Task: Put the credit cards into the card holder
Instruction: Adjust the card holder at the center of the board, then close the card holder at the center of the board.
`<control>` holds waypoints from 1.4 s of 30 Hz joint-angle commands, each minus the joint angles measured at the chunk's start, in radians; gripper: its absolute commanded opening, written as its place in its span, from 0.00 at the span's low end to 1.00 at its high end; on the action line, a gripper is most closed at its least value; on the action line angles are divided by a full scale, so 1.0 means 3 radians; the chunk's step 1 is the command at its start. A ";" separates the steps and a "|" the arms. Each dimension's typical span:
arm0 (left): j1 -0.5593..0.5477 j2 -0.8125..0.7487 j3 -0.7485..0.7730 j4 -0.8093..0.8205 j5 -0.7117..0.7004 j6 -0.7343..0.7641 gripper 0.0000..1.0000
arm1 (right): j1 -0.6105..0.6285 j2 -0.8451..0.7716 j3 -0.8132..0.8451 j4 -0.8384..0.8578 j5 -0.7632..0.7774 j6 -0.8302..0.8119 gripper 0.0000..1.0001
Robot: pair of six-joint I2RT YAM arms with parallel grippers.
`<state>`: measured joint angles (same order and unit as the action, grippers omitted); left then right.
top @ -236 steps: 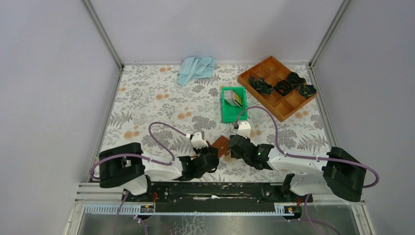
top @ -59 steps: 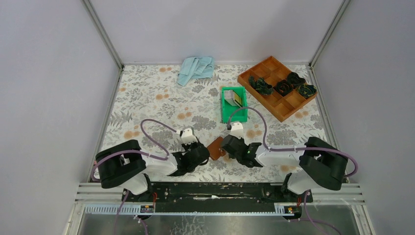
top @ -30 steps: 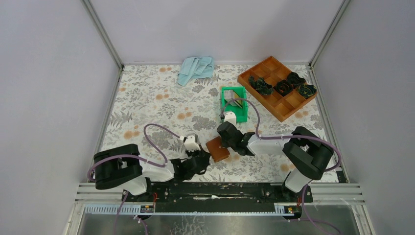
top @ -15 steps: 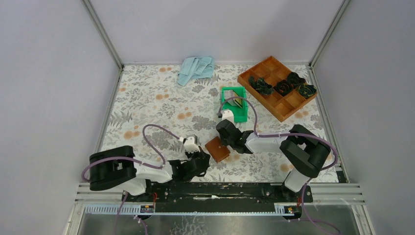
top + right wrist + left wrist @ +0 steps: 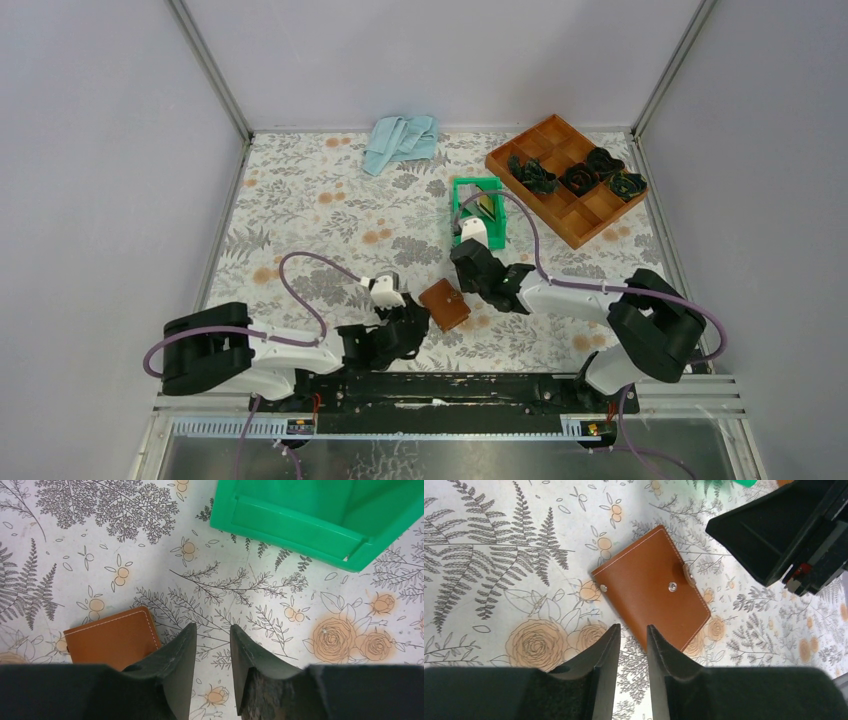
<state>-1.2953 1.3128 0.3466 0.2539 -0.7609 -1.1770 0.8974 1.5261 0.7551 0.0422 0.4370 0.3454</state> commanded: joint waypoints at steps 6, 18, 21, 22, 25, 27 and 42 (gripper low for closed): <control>0.0055 0.0119 0.0175 0.0031 -0.0253 0.0197 0.51 | 0.0174 -0.0300 0.0208 -0.0422 0.0098 -0.0119 0.39; 0.0320 -0.0067 -0.0102 0.0294 -0.0022 0.0244 0.54 | 0.0485 -0.0301 0.0286 -0.0501 0.0389 -0.0145 0.55; 0.0334 -0.0195 -0.0163 0.0267 -0.0035 0.0265 0.55 | 0.0514 -0.0329 0.0309 -0.0528 0.0393 -0.0259 0.60; 0.0331 -0.0240 -0.0180 0.0259 -0.0040 0.0274 0.55 | 0.0513 -0.0365 0.0291 -0.0500 0.0399 -0.0275 0.63; 0.0335 -0.0376 -0.0218 0.0230 -0.0069 0.0303 0.57 | 0.0513 -0.0566 0.0141 -0.0220 0.0372 -0.0368 0.66; 0.0338 -0.0461 -0.0241 0.0157 -0.0107 0.0298 0.59 | 0.0507 -0.0779 -0.0039 0.0117 0.0463 -0.0384 0.65; 0.0370 -0.0881 -0.0317 -0.0057 -0.0261 0.0399 0.80 | 0.0318 -0.1005 -0.0134 0.0631 0.0371 -0.0474 0.97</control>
<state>-1.1934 1.0660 0.2649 0.2584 -0.7929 -1.0912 1.0050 1.2156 0.7116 0.1730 0.6060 0.2169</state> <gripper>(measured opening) 0.800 0.986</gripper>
